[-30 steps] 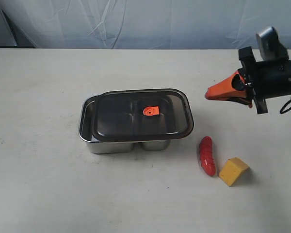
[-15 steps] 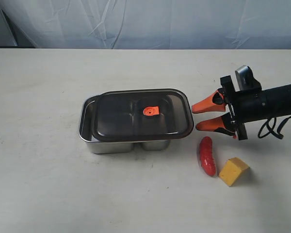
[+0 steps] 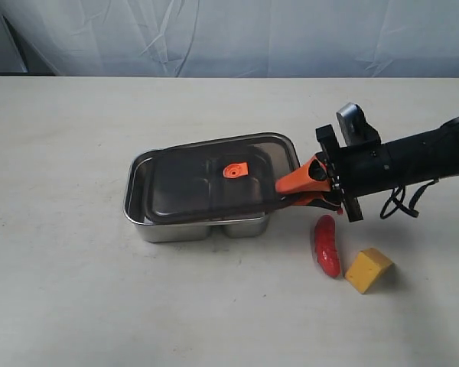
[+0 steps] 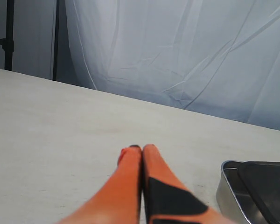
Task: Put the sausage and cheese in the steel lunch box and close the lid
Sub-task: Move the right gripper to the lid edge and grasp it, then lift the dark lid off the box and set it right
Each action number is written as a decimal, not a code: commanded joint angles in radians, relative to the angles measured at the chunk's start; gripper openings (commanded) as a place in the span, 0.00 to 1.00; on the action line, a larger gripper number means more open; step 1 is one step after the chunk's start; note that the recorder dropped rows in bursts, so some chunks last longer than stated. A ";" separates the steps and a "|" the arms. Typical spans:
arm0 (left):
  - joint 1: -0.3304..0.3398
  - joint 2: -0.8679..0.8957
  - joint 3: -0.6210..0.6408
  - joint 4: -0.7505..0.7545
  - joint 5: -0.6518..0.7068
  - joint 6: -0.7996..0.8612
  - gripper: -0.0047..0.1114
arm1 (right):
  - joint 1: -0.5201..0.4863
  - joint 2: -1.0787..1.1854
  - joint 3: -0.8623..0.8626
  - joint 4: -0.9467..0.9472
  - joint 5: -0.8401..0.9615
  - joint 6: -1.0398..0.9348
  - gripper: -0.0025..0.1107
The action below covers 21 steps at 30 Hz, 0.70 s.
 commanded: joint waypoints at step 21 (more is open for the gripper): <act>-0.006 -0.005 0.004 0.000 -0.006 0.000 0.04 | -0.054 -0.541 -0.005 0.109 0.011 -0.110 0.04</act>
